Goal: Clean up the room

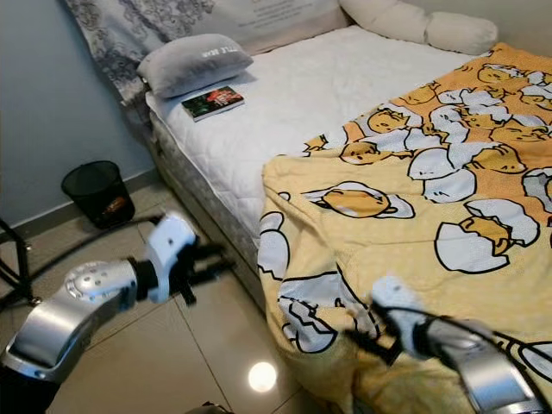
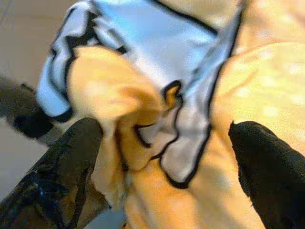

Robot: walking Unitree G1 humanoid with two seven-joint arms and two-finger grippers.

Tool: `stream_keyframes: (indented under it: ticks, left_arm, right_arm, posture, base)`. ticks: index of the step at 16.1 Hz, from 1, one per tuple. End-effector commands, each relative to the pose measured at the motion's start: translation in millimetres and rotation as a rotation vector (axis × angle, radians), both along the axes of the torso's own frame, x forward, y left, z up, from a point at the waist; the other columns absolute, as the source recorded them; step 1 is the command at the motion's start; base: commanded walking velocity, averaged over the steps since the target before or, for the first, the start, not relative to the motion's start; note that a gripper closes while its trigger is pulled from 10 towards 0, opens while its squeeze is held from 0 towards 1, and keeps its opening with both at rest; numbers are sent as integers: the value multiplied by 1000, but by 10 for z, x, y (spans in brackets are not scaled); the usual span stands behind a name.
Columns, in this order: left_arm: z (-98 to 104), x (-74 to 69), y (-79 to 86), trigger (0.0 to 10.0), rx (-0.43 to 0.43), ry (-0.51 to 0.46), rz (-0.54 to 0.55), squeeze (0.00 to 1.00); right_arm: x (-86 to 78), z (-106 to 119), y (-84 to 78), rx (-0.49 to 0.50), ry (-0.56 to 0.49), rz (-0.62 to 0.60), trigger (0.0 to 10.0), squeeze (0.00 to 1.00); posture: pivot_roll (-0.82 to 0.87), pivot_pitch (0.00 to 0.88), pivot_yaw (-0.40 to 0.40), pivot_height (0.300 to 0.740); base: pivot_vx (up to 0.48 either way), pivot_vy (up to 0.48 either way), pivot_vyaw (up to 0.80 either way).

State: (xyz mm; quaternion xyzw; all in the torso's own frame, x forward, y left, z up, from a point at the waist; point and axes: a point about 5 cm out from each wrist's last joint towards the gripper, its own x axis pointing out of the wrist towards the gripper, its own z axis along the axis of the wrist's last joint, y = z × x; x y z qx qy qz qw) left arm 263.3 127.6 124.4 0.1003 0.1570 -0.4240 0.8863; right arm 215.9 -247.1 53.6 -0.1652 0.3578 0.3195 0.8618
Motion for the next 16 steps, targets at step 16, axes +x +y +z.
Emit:
stream_keyframes:
  ticks: [16]
  left_arm:
    - [60, 325, 226, 10000, 22, -190, 402, 0]
  right_arm:
    - [265, -27, 359, 395, -311, -940, 10000, 0]
  posture:
    - [-19, 0, 117, 740]
  base:
    - [0, 157, 0]
